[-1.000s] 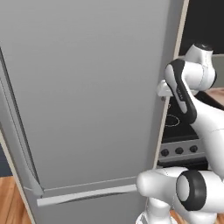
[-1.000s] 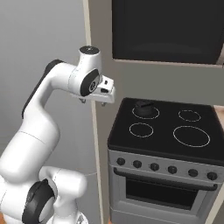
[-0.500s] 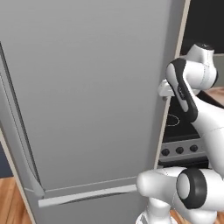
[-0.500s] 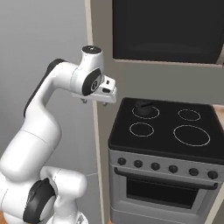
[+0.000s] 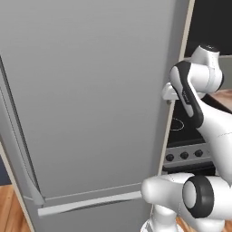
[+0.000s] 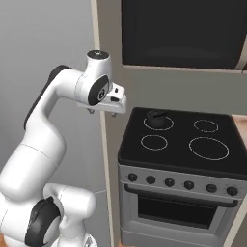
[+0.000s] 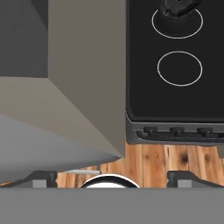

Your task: Turn on the rear left burner of the stove.

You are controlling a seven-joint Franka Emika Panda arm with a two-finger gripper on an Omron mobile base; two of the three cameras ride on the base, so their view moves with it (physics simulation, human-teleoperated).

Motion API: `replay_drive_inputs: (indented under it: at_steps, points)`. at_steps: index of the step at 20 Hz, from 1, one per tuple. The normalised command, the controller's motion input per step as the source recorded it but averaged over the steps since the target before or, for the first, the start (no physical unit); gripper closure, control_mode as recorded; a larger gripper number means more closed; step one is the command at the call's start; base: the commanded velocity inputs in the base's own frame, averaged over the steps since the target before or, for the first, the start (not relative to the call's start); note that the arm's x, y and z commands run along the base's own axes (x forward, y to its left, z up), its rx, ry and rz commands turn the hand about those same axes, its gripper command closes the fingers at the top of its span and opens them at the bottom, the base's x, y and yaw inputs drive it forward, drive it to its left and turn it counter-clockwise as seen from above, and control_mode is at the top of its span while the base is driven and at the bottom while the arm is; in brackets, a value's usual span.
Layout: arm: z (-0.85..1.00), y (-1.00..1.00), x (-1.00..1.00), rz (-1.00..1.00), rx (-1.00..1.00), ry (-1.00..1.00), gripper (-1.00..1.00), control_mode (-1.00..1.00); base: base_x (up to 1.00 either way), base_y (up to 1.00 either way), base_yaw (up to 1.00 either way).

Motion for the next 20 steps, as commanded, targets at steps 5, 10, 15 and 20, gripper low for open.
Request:
replay_drive_inputs:
  at_steps: [5, 10, 15, 20]
  points:
    - [0.00, 0.00, 0.00, 0.00, 0.00, 0.00, -1.00, 1.00, -0.10, 0.00, 0.00]
    - [-0.10, -0.26, -0.41, 0.01, 0.07, -0.41, -1.00, -1.00, 0.00, 0.00, 0.00]
    - [-0.22, -0.44, -0.34, 0.00, 0.15, -0.43, -1.00, -1.00, 0.00, 0.00, 0.00]
    - [-0.40, -0.30, 0.00, 0.02, 0.17, -0.28, -1.00, -1.00, 0.00, 0.00, 0.00]
